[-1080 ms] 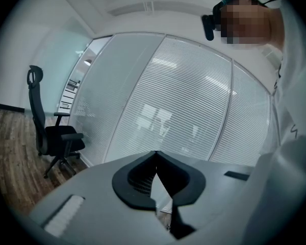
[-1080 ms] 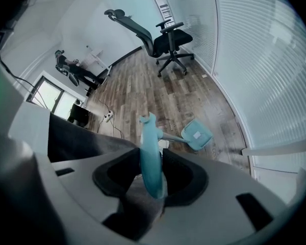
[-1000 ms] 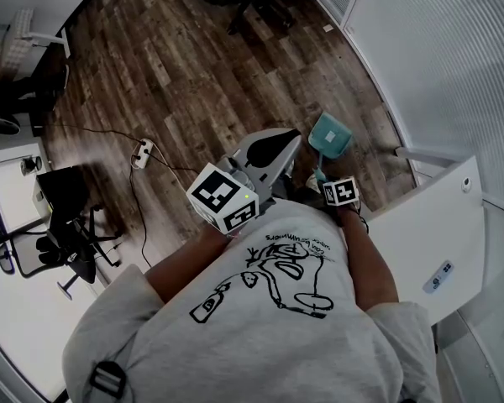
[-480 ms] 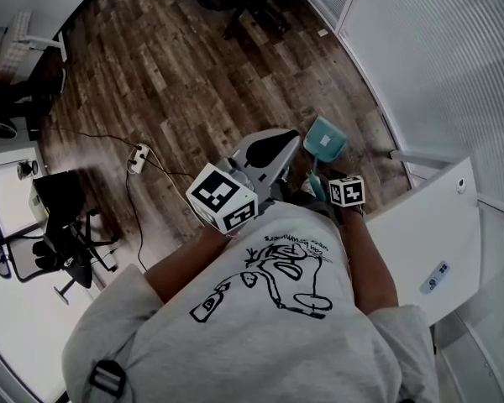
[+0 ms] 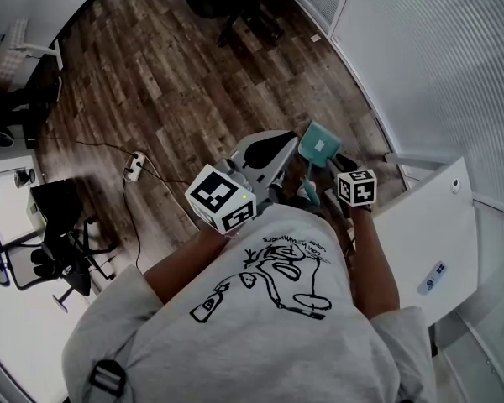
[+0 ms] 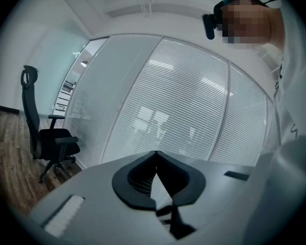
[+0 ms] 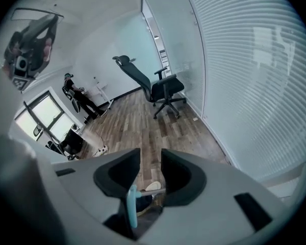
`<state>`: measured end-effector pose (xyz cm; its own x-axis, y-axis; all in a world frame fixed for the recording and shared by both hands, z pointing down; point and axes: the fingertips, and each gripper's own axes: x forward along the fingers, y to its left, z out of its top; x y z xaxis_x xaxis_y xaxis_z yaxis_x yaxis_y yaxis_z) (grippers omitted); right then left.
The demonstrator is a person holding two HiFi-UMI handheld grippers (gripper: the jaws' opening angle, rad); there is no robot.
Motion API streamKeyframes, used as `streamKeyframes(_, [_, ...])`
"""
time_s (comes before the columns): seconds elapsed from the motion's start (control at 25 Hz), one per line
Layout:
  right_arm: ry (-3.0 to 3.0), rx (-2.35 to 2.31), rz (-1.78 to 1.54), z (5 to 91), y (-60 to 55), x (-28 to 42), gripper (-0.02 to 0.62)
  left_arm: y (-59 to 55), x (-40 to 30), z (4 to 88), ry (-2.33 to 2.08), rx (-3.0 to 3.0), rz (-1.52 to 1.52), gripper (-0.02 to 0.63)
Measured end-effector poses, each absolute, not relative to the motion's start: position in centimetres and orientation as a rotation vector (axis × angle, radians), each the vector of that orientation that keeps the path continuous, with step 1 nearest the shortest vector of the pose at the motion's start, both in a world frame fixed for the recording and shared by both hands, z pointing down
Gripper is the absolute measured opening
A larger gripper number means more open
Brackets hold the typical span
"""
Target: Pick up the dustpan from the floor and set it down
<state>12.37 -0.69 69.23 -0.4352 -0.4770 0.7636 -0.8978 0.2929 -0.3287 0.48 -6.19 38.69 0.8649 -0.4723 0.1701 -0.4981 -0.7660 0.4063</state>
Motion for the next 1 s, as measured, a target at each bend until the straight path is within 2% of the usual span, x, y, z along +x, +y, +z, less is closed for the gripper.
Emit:
streamKeyframes(0.44, [-2.206,1.386,0.777,57.6,-4.8,13.2,0.034,-7.1,1.5,37.6,-0.704,2.618,0.051,0.002])
streamKeyframes(1.0, [-2.351,1.569,0.468,42.9,-5.3,14.4,0.012,-7.4,2.9,35.7,-0.709,2.674,0.034,0.002])
